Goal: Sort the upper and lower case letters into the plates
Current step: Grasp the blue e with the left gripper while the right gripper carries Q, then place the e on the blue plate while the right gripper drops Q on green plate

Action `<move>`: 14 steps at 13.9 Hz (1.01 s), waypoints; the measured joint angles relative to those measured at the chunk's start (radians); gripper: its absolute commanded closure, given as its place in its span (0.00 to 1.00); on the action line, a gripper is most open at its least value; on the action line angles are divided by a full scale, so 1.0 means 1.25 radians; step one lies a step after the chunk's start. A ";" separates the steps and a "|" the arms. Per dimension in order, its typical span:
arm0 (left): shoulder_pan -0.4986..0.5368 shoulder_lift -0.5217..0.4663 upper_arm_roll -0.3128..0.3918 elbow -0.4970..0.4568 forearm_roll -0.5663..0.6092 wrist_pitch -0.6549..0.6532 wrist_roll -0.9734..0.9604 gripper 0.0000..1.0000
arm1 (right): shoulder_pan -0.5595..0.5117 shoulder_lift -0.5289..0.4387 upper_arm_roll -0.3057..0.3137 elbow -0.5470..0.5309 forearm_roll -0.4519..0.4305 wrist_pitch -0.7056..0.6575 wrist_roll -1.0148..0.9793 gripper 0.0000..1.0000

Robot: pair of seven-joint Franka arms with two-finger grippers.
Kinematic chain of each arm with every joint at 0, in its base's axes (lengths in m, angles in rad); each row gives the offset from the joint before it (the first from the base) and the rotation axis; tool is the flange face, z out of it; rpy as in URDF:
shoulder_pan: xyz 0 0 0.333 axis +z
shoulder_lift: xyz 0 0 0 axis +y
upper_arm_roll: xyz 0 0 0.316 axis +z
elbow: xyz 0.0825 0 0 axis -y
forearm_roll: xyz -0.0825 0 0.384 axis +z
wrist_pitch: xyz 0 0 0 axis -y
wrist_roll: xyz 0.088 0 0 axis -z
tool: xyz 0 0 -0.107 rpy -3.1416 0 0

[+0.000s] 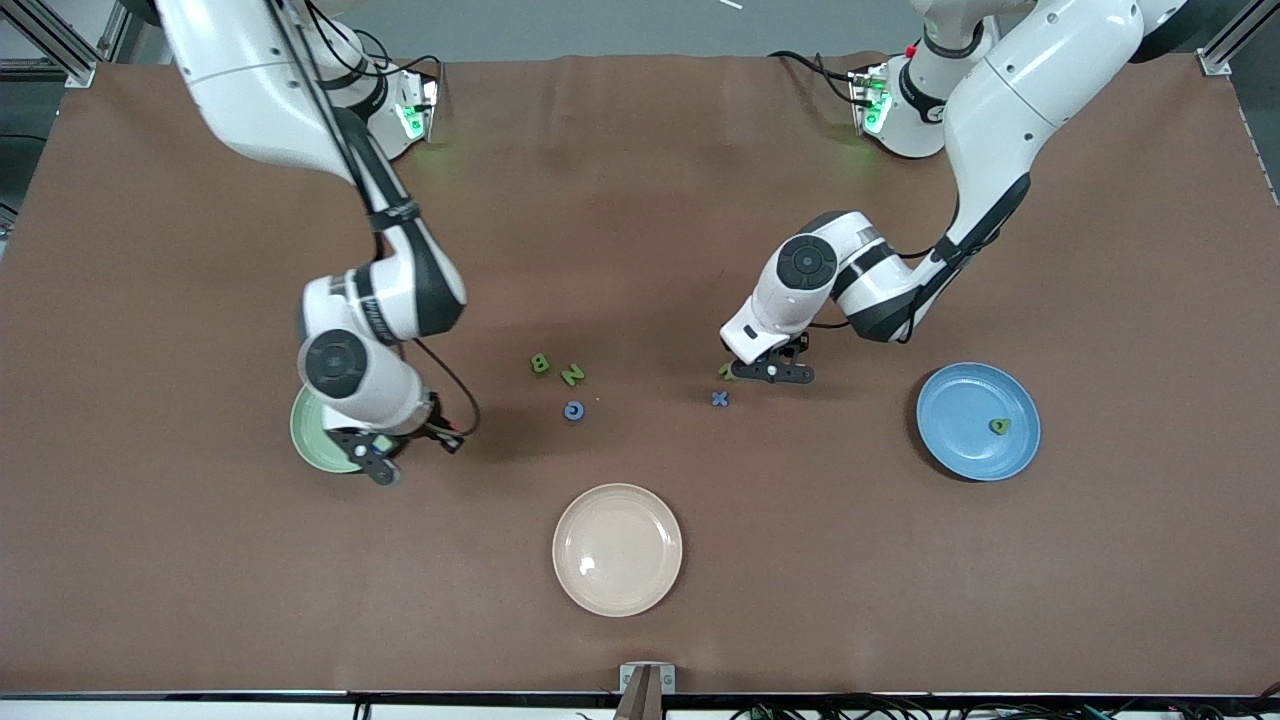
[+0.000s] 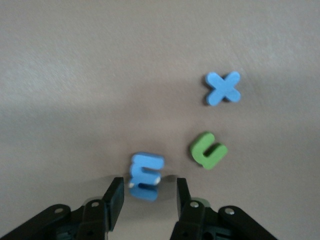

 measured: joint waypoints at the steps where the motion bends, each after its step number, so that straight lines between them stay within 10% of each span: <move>1: 0.000 0.000 0.003 0.001 0.000 0.000 0.000 0.48 | -0.029 -0.020 0.000 -0.040 0.000 0.014 -0.058 0.99; 9: 0.004 0.006 0.011 0.006 0.002 -0.007 0.000 0.95 | -0.135 -0.054 0.007 -0.260 0.000 0.164 -0.231 0.91; 12: 0.015 0.006 0.017 0.018 0.002 -0.010 -0.014 0.98 | -0.135 -0.055 0.009 -0.260 0.000 0.160 -0.239 0.00; 14: 0.059 -0.008 0.019 0.033 0.003 -0.036 -0.021 0.99 | -0.136 -0.057 0.008 -0.259 0.000 0.153 -0.256 0.00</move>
